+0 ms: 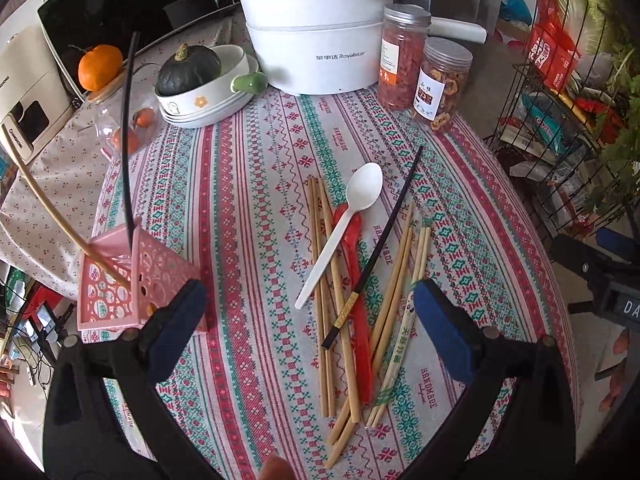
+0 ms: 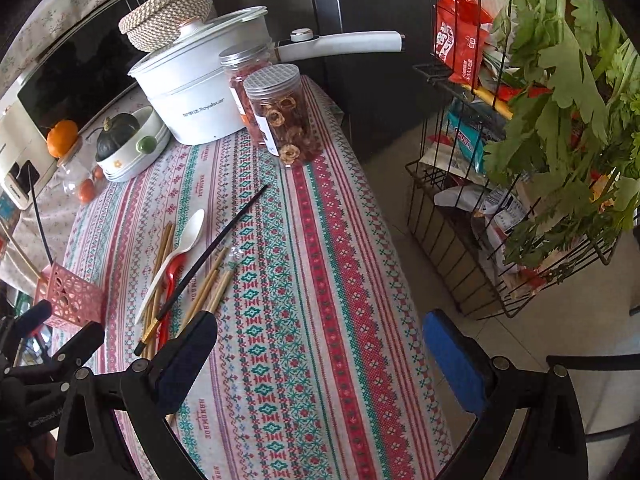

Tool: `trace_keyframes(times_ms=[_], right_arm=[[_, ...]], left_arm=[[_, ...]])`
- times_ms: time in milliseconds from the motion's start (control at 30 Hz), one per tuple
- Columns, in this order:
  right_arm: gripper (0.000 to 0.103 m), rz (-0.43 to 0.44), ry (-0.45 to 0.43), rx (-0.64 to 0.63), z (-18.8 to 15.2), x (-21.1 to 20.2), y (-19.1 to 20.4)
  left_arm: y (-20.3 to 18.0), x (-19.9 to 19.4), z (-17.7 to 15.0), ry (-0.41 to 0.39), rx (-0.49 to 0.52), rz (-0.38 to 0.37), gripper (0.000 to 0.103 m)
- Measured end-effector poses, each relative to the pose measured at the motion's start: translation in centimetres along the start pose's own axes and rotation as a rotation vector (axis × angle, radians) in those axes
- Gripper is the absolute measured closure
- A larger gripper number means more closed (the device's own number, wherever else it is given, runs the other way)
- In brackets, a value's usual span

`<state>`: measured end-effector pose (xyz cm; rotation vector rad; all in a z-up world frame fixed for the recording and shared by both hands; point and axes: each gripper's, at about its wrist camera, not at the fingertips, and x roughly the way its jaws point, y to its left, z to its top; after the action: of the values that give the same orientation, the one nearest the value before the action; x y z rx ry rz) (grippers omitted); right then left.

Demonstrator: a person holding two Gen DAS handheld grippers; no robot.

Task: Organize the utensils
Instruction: 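Grasp the white plastic spoon with the left tool while the right tool reaches another black chopstick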

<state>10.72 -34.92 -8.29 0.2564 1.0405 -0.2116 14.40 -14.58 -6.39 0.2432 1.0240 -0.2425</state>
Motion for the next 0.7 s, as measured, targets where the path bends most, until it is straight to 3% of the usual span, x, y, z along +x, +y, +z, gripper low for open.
trace_keyframes(times_ms=[167, 400, 467, 533, 633, 700], right_arm=[[0.000, -0.005, 0.040, 0.054, 0.4, 1.5, -1.8], [0.000, 0.011, 0.083, 0.099, 1.3, 3.5, -2.6], [0.000, 0.021, 0.090, 0.096, 1.5, 3.9, -2.5], [0.000, 0.036, 0.095, 0.087, 1.7, 4.3, -2.4], [0.000, 0.045, 0.100, 0.088, 1.8, 5.0, -2.5], [0.000, 0.058, 0.107, 0.100, 2.0, 5.4, -2.7]], left_arm=[[-1.2, 3.0, 2.3, 0.008, 0.041, 0.076, 0.000], [-1.7, 6.5, 4.9, 0.048, 0.029, -0.014, 0.003], [-1.9, 7.5, 5.4, 0.061, 0.029, -0.039, 0.010], [-2.0, 8.6, 5.9, 0.079, 0.020, -0.086, 0.030], [-2.2, 10.0, 6.3, 0.106, 0.004, -0.146, 0.047], [-2.5, 10.7, 6.5, 0.116, 0.006, -0.180, 0.053]])
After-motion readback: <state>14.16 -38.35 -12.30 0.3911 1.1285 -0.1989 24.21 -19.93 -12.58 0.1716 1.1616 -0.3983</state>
